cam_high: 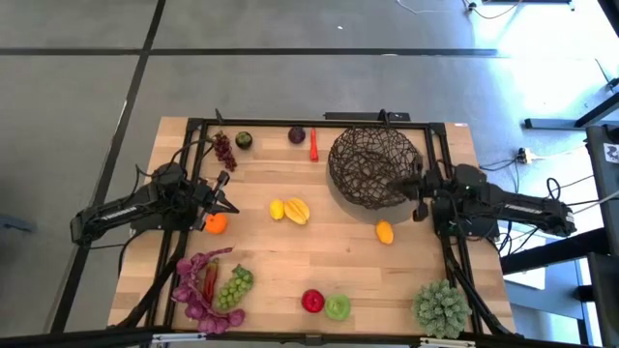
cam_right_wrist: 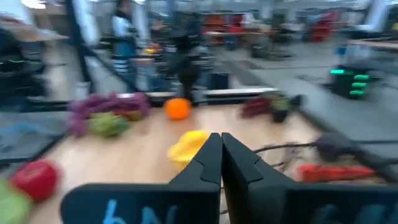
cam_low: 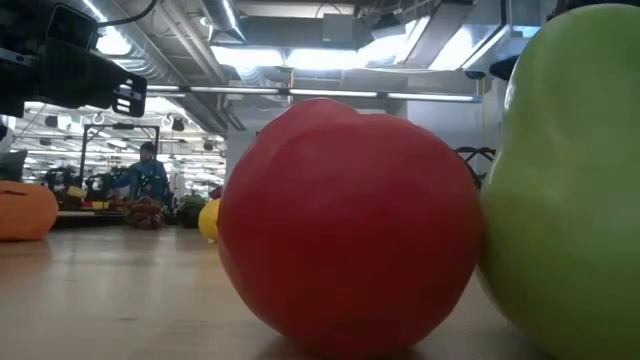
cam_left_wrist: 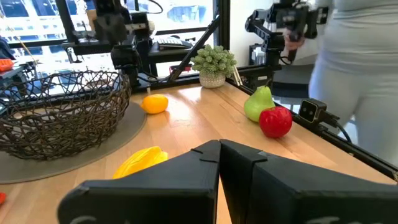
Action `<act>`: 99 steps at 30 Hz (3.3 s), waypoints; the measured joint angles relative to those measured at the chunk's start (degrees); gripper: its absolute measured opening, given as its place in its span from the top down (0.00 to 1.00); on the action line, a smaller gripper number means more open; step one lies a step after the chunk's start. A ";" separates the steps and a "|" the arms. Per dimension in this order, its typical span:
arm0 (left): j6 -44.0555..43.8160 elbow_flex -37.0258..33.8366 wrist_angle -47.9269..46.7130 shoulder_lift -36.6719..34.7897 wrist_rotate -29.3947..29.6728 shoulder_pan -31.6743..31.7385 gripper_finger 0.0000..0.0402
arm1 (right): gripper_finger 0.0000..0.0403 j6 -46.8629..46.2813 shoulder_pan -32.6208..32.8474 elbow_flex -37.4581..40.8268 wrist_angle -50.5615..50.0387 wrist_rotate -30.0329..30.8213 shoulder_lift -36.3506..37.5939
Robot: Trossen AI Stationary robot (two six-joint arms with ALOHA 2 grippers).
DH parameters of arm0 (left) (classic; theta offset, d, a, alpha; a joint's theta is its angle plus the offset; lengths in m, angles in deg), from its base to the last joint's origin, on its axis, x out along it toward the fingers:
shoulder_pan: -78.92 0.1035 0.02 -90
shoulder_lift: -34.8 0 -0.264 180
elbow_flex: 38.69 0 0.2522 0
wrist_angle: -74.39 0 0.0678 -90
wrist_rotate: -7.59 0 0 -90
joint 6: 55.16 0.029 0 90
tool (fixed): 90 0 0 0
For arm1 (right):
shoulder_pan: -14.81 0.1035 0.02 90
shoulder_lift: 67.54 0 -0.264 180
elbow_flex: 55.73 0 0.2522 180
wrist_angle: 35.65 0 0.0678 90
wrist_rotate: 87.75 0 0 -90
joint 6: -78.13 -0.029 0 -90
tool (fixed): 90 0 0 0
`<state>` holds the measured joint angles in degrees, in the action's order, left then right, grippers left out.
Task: Build produce basket
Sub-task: Put the lemon into the black wire basket
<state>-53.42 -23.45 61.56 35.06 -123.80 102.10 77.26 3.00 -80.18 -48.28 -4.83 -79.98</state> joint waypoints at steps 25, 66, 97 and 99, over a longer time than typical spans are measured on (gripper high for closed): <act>0.01 0.00 0.00 0.02 0.06 0.00 1.00 | 1.00 -14.17 0.00 -55.77 -48.23 13.97 -46.35; 0.20 46.13 -36.79 36.15 17.21 0.02 1.00 | 0.96 -29.16 11.18 -58.76 -48.92 1.94 -51.11; 3.48 46.70 -38.66 37.24 13.37 0.00 1.00 | 0.49 -70.45 11.55 -58.74 -71.00 -10.87 -63.15; 3.50 46.70 -38.67 37.24 13.37 0.00 1.00 | 0.49 -70.51 12.28 -58.74 -71.01 -12.78 -65.03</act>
<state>-49.93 23.25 22.89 72.30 -110.42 102.10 6.75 15.28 -138.92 -119.28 -17.60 -145.01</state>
